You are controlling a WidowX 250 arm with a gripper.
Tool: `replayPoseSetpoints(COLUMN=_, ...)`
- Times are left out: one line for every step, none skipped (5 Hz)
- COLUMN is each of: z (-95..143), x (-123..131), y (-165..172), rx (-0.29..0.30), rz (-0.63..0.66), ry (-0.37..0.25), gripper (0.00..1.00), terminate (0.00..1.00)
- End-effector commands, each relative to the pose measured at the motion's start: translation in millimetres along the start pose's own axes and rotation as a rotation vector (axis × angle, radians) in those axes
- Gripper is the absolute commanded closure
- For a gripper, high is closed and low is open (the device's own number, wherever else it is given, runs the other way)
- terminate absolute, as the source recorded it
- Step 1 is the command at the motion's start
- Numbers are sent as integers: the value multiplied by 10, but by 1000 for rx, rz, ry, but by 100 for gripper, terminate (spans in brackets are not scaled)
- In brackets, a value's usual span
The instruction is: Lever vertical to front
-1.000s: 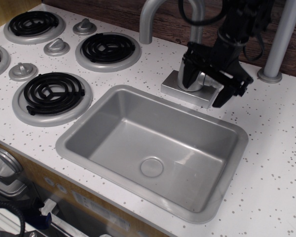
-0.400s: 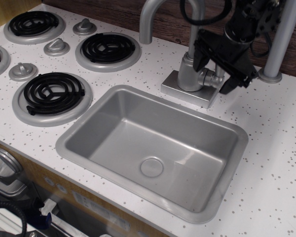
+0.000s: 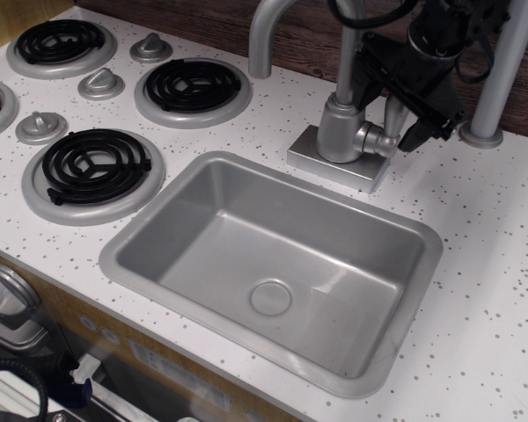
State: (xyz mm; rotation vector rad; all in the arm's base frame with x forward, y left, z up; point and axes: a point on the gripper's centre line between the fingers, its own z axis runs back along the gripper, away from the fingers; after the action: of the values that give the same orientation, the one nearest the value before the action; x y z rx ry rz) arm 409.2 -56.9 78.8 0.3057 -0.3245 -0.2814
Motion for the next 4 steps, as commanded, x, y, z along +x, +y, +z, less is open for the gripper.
replayPoseSetpoints(z=166, x=201, y=125, rx=-1, rz=1, ry=-68, gripper=0, terminate=0)
replayPoseSetpoints(z=141, x=221, y=125, rx=-6, rz=-6, ry=-83, gripper=0, terminate=0)
replayPoseSetpoints(z=135, x=251, y=134, rx=-9, rz=-13, ry=-84, gripper=100, terminate=0)
replayPoseSetpoints(z=140, x=254, y=133, rx=-8, rz=-12, ry=-84, gripper=100, terminate=0)
